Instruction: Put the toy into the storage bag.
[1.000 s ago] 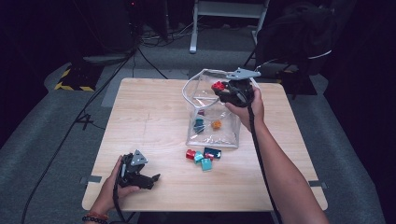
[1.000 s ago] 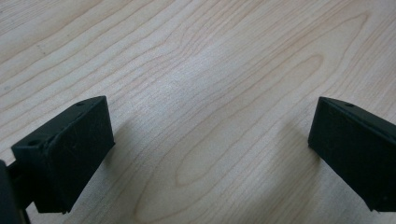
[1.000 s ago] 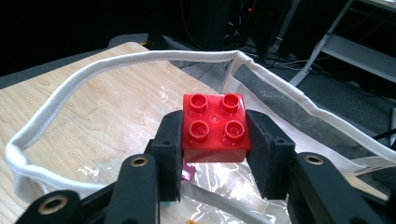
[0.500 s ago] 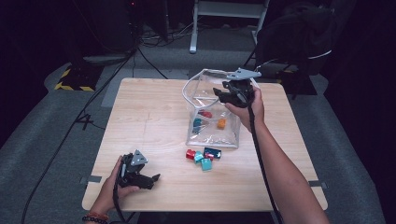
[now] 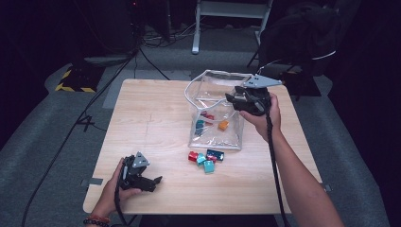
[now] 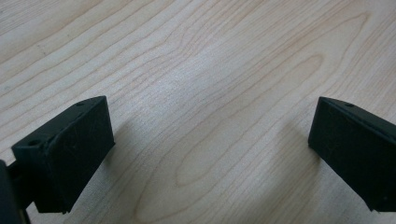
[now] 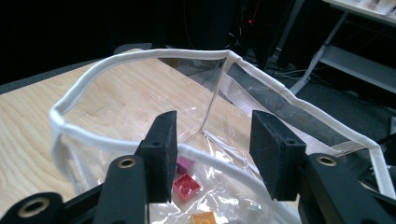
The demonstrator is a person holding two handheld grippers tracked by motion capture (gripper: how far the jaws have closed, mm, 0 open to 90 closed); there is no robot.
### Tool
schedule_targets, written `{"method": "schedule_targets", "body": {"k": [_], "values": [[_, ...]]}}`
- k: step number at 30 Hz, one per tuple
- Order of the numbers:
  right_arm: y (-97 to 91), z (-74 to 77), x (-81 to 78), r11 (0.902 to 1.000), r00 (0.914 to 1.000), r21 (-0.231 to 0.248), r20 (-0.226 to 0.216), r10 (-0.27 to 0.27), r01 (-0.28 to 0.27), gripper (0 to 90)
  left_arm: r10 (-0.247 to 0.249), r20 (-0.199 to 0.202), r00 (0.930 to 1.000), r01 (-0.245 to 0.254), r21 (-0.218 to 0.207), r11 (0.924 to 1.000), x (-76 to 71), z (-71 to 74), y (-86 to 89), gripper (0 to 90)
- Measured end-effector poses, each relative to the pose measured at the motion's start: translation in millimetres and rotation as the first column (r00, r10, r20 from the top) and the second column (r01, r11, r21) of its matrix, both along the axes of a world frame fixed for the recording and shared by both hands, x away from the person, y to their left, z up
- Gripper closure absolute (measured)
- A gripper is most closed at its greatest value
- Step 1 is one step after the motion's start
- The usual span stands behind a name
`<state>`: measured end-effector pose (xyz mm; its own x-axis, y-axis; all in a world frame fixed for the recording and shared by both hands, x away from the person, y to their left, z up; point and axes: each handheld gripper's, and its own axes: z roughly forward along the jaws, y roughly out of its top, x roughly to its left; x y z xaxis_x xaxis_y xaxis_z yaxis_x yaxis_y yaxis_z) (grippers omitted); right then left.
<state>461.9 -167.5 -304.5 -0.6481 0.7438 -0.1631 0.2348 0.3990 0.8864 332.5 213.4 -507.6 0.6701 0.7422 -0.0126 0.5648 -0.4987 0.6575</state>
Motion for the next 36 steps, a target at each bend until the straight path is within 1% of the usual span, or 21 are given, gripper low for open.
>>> {"method": "schedule_targets", "body": {"k": [2,5,8,13,17,20,23,27,29,33,36], "values": [[-3.3,0.8,-5.8,0.9999,0.9999,0.004,0.003,0.013,-0.013,52.2,0.0,0.0,1.0,0.0,0.0,1.0,0.0,0.0,0.0,0.4],[-8.4,1.4,-18.0,0.9994,0.9992,-0.002,0.02,0.035,-0.035,52.0,0.0,0.0,1.0,0.0,0.0,1.0,0.0,0.0,0.0,0.4],[-13.1,-0.5,-29.6,0.9983,0.998,-0.005,0.025,0.058,-0.058,51.5,0.0,0.0,1.0,0.0,0.0,1.0,0.0,0.0,0.0,0.4],[-18.0,-7.8,-50.3,0.9949,0.9944,-0.016,0.035,0.1,-0.1,51.3,0.0,0.0,1.0,0.0,0.0,1.0,0.0,0.0,0.0,0.4],[-21.7,-14.3,-66.6,0.9903,0.9895,-0.015,0.041,0.138,-0.138,50.8,0.0,-0.001,1.0,0.0,-0.001,1.0,0.0,0.0,0.0,0.4],[-25.0,-20.6,-78.1,0.987,0.9864,-0.01,0.035,0.161,-0.16,50.7,0.0,-0.001,1.0,0.0,0.001,1.0,0.0,0.1,0.0,0.4],[-27.1,-28.7,-87.9,0.9838,0.9835,-0.014,0.023,0.179,-0.179,50.6,0.0,-0.001,1.0,0.0,-0.001,1.0,0.0,0.0,0.0,0.4],[-29.1,-44.5,-100.8,0.9797,0.9797,-0.008,0.003,0.201,-0.201,50.6,0.0,0.0,1.0,0.0,0.0,1.0,0.0,0.0,0.0,0.4],[-28.4,-55.5,-107.2,0.9779,0.978,-0.018,-0.009,0.208,-0.208,50.6,0.0,-0.001,1.0,0.0,-0.001,1.0,0.0,0.0,-0.1,0.4],[-26.2,-74.6,-114.8,0.9742,0.9741,-0.03,-0.039,0.223,-0.224,50.4,0.0,-0.001,1.0,0.0,-0.001,1.0,0.0,0.0,-0.1,0.4],[-23.4,-86.5,-119.1,0.9707,0.9696,-0.028,-0.063,0.236,-0.239,50.2,0.0,-0.001,1.0,0.0,-0.002,1.0,0.0,0.0,-0.1,0.4]]}}
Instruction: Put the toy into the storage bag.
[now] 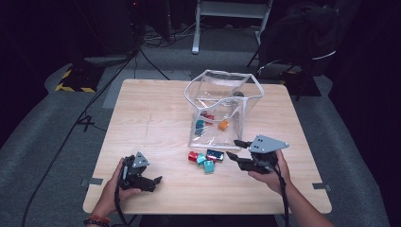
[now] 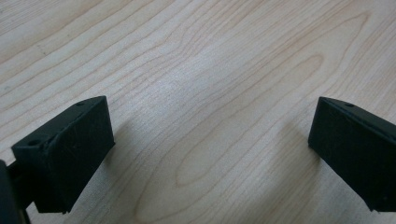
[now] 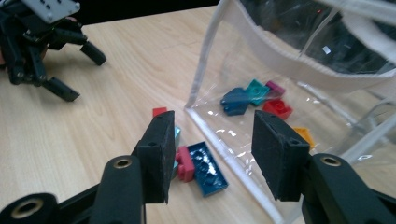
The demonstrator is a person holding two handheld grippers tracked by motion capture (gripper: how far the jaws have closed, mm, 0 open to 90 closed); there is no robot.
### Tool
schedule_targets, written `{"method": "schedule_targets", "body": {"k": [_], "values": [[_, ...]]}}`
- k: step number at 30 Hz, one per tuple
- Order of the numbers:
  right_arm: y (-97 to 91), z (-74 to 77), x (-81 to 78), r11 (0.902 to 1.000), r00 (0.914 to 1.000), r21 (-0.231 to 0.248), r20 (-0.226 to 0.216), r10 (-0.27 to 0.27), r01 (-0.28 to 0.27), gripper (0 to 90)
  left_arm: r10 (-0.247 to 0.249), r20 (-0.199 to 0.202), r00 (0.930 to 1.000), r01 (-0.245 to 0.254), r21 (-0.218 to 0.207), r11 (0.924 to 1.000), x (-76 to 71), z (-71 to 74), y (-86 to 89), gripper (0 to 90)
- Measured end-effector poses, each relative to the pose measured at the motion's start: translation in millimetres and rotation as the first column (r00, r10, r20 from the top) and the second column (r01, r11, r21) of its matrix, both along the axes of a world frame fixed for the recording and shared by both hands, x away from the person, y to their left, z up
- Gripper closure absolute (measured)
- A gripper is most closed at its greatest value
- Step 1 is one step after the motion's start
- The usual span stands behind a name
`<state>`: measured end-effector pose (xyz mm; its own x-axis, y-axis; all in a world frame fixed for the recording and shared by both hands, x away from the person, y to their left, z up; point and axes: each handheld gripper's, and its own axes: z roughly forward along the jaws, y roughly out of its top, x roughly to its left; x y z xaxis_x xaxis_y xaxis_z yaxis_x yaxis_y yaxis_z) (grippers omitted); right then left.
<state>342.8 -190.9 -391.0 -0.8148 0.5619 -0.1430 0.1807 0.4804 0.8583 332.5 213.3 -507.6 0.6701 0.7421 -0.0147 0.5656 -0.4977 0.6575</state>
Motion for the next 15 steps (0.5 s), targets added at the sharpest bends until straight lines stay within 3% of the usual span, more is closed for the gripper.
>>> {"method": "schedule_targets", "body": {"k": [12,15], "values": [[25.4,-45.3,-11.5,0.9972,0.9951,-0.038,-0.078,0.061,-0.064,49.8,-0.001,-0.001,1.0,0.001,0.001,1.0,0.0,0.1,0.1,0.4],[34.8,-58.0,-12.8,0.9947,0.993,-0.065,-0.092,0.073,-0.08,49.6,0.001,0.0,1.0,-0.001,-0.001,1.0,-0.1,0.0,0.0,0.4]]}}
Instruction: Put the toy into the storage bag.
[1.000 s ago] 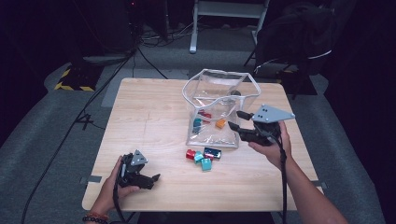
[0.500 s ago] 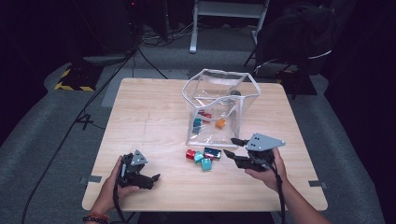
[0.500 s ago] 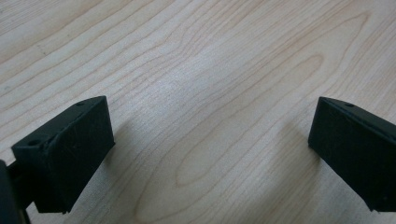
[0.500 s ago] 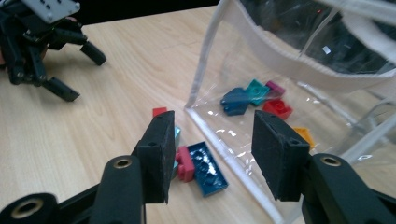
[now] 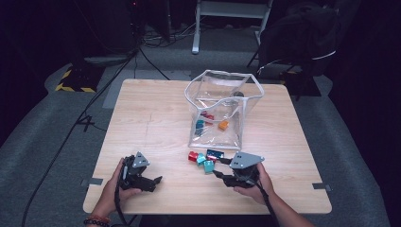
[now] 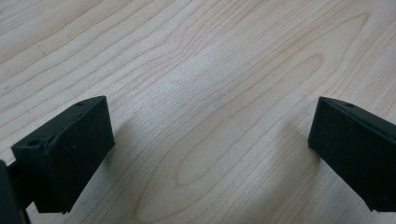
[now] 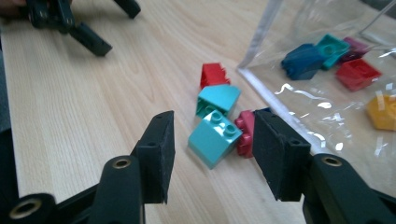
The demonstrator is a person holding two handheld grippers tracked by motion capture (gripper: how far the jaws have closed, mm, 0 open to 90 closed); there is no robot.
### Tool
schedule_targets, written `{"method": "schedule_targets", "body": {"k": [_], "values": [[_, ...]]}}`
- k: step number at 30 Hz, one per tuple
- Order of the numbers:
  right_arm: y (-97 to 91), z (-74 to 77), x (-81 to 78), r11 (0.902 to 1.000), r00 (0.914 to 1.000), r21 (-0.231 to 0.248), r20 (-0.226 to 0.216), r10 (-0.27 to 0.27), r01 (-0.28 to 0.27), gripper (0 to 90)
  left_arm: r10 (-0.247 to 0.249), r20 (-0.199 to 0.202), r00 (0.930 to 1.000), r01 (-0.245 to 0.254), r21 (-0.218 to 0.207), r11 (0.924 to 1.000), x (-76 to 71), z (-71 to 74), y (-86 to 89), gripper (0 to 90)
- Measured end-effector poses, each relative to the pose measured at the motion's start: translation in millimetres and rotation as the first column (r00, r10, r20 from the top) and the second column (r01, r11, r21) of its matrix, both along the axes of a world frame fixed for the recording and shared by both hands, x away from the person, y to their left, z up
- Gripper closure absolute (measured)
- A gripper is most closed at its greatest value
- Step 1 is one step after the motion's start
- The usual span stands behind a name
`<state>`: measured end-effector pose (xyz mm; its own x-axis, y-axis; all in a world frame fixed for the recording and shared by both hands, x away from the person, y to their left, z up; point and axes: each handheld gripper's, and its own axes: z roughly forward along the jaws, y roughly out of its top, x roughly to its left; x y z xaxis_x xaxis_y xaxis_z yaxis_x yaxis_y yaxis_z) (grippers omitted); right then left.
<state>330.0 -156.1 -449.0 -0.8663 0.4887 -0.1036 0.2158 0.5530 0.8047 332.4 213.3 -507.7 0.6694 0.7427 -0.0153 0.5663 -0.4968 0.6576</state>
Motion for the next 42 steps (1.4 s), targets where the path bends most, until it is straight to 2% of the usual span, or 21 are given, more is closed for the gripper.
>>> {"method": "schedule_targets", "body": {"k": [3,5,11,19,25,27,30,33,34,37,42], "values": [[7.0,-11.1,1.3,0.9997,1.0,-0.026,-0.009,0.001,-0.001,49.4,-0.001,0.001,1.0,0.001,0.002,1.0,0.1,0.1,0.1,0.4],[11.2,-19.6,4.1,0.9996,0.9994,-0.03,-0.035,0.001,-0.002,48.7,0.0,-0.001,1.0,0.0,0.0,1.0,0.0,0.1,0.0,0.4],[21.7,-35.7,9.1,0.9971,0.9991,-0.074,-0.038,-0.021,0.018,45.6,-0.001,0.0,1.0,0.001,0.002,1.0,0.1,0.1,0.1,0.4],[30.9,-46.5,20.4,0.9942,0.9957,-0.083,-0.057,-0.073,0.068,39.7,-0.001,-0.001,1.0,0.001,0.002,1.0,0.1,0.1,0.1,0.4],[37.5,-51.5,23.0,0.9916,0.9946,-0.101,-0.058,-0.087,0.081,39.1,-0.001,0.0,1.0,0.001,0.0,1.0,0.0,0.0,0.0,0.4],[38.0,-52.6,23.0,0.9916,0.9934,-0.093,-0.063,-0.096,0.09,39.4,-0.001,0.002,1.0,0.001,0.002,1.0,0.1,0.0,0.1,0.4],[39.7,-53.6,21.8,0.9914,0.9927,-0.082,-0.056,-0.107,0.102,42.7,-0.001,0.001,1.0,0.001,0.002,1.0,0.1,0.1,0.1,0.4],[38.7,-54.8,21.0,0.9936,0.9933,-0.062,-0.061,-0.098,0.094,51.7,-0.001,0.0,1.0,0.001,0.002,1.0,0.1,0.1,0.1,0.4],[38.0,-54.8,21.0,0.9941,0.9934,-0.058,-0.064,-0.095,0.091,57.5,-0.001,0.002,1.0,0.001,0.002,1.0,0.1,0.0,0.1,0.4],[35.7,-54.3,21.0,0.9932,0.9922,-0.059,-0.068,-0.104,0.1,58.8,-0.001,0.002,1.0,0.001,0.002,1.0,0.1,0.0,0.1,0.4],[25.1,-51.4,20.8,0.9953,0.9928,-0.06,-0.088,-0.081,0.076,59.0,-0.001,0.0,1.0,0.001,0.001,1.0,0.0,0.0,0.1,0.4]]}}
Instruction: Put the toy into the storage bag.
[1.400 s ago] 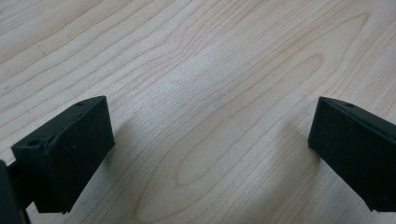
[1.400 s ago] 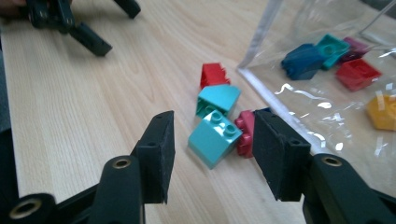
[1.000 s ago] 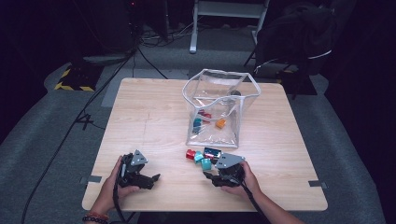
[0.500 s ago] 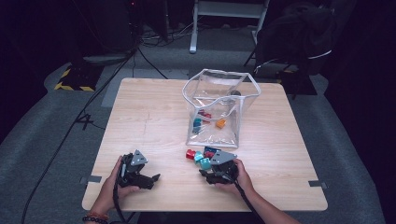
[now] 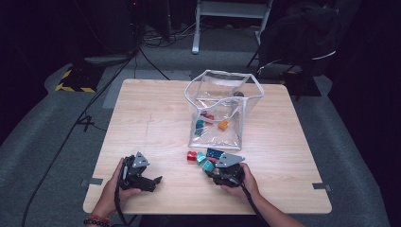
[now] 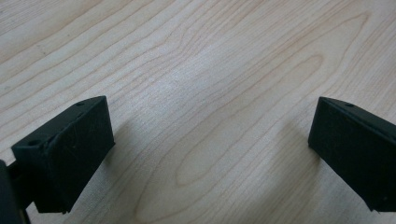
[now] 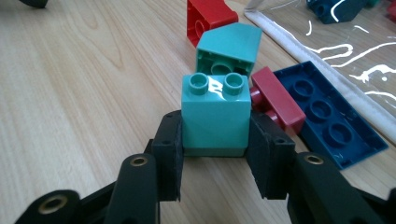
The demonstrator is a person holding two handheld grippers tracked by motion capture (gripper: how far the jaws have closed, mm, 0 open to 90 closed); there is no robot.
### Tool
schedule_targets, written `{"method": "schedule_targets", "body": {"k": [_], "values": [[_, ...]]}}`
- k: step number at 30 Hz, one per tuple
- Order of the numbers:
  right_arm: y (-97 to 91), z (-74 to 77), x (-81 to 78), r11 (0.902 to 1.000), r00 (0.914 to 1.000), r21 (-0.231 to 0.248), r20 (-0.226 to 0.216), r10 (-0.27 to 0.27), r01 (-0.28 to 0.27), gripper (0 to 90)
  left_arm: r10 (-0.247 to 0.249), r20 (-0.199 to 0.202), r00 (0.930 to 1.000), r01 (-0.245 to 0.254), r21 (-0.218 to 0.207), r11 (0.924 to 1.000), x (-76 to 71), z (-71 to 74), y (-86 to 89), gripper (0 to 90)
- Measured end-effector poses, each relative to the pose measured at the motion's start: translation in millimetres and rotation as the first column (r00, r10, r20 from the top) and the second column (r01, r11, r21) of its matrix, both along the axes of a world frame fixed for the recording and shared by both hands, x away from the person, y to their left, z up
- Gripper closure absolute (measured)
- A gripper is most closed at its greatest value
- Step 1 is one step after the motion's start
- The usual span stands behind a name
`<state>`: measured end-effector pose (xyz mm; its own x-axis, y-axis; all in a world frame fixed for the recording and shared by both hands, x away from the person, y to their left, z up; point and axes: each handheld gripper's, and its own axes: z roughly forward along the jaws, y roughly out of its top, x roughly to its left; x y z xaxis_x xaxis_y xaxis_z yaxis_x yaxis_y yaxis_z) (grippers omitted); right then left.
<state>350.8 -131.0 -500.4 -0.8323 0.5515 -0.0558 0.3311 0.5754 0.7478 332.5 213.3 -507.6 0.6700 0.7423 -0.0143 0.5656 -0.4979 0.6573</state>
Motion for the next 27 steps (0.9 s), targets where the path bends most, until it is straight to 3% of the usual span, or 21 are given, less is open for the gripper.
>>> {"method": "schedule_targets", "body": {"k": [5,10,17,27], "values": [[-24.4,12.5,-1.8,0.9984,0.9997,0.054,-0.015,0.019,-0.019,59.1,-0.001,0.0,1.0,0.001,0.002,1.0,0.1,0.1,0.1,0.4],[-49.6,28.2,-5.7,0.9955,0.9997,0.092,0.007,0.023,-0.023,59.0,0.004,0.0,1.0,-0.004,-0.002,1.0,0.0,-0.2,-0.2,0.4],[-76.3,46.8,4.0,0.9892,0.9975,0.137,0.04,-0.059,0.053,59.1,0.004,0.0,1.0,-0.004,-0.002,1.0,0.0,-0.2,-0.2,0.4],[-102.6,63.9,10.3,0.9793,0.9844,0.154,0.096,-0.147,0.131,59.1,0.004,0.0,1.0,-0.004,-0.002,1.0,0.0,-0.2,-0.2,0.4]]}}
